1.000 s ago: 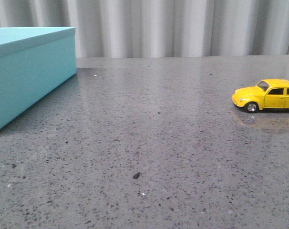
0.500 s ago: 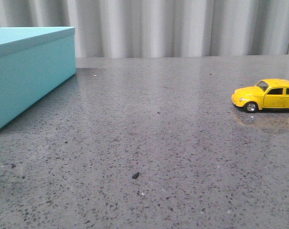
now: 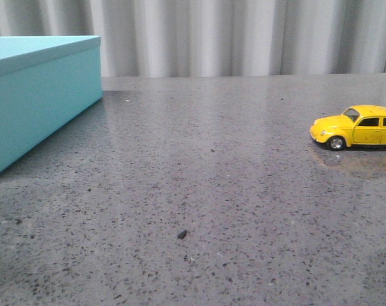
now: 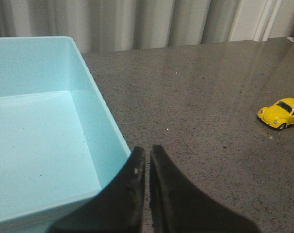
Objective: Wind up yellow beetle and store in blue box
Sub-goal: 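Lower the right gripper onto the roof of the yellow beetle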
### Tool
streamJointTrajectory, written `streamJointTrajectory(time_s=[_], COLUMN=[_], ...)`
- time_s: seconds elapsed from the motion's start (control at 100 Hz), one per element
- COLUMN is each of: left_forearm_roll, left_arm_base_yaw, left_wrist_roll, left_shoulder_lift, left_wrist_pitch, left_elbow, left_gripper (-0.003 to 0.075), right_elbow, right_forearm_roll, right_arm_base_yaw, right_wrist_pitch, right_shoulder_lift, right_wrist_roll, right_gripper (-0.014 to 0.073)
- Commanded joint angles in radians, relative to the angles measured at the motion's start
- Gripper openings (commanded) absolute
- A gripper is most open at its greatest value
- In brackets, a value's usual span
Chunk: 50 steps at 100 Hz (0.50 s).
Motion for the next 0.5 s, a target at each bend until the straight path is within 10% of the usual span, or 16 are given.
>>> streamJointTrajectory(time_s=[0.0, 0.49], left_forearm_roll=[-0.011, 0.015], left_arm_base_yaw=[-0.009, -0.009], left_wrist_roll=[-0.008, -0.008], left_shoulder_lift=[0.010, 0.012], left_wrist_pitch=[-0.052, -0.052], left_elbow=[-0.036, -0.036], left_gripper=[-0.0021, -0.0021], right_elbow=[-0.071, -0.131], right_forearm_roll=[0.002, -0.144], right_arm_base_yaw=[0.013, 0.070], right_wrist_pitch=[-0.015, -0.036], right_shoulder_lift=[0.035, 0.189], right_wrist_roll=[-0.009, 0.063], right_gripper=[-0.0052, -0.0052])
